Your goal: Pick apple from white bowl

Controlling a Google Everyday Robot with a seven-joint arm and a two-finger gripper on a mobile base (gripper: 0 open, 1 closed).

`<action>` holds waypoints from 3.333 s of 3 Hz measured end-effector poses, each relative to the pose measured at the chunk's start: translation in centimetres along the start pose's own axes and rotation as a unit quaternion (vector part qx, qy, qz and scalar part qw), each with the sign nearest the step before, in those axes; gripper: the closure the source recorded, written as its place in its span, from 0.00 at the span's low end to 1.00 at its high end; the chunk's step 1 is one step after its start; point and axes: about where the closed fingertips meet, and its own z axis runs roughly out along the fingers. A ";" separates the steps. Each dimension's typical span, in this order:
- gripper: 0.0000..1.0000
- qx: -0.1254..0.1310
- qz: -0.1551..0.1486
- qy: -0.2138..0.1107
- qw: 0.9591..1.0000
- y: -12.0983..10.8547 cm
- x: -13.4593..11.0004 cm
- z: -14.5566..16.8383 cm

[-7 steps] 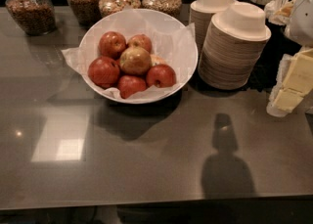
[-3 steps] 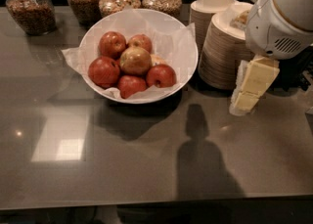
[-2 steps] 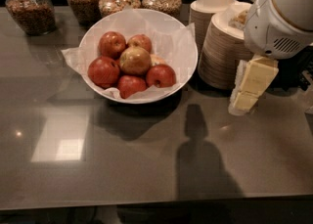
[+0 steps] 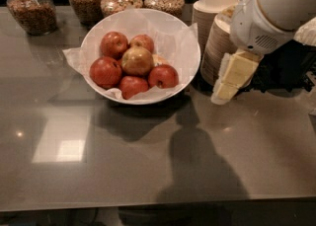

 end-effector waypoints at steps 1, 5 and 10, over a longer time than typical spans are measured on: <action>0.00 0.025 -0.021 -0.042 0.999 -1.0 -5.3 2.1; 0.04 0.068 -0.044 -0.188 0.979 -5.5 -12.7 3.9; 0.20 -0.053 -0.033 -0.237 0.970 -2.1 -13.8 9.1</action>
Offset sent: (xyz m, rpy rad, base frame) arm 0.0144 0.0431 0.0015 0.0428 -0.0508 0.0422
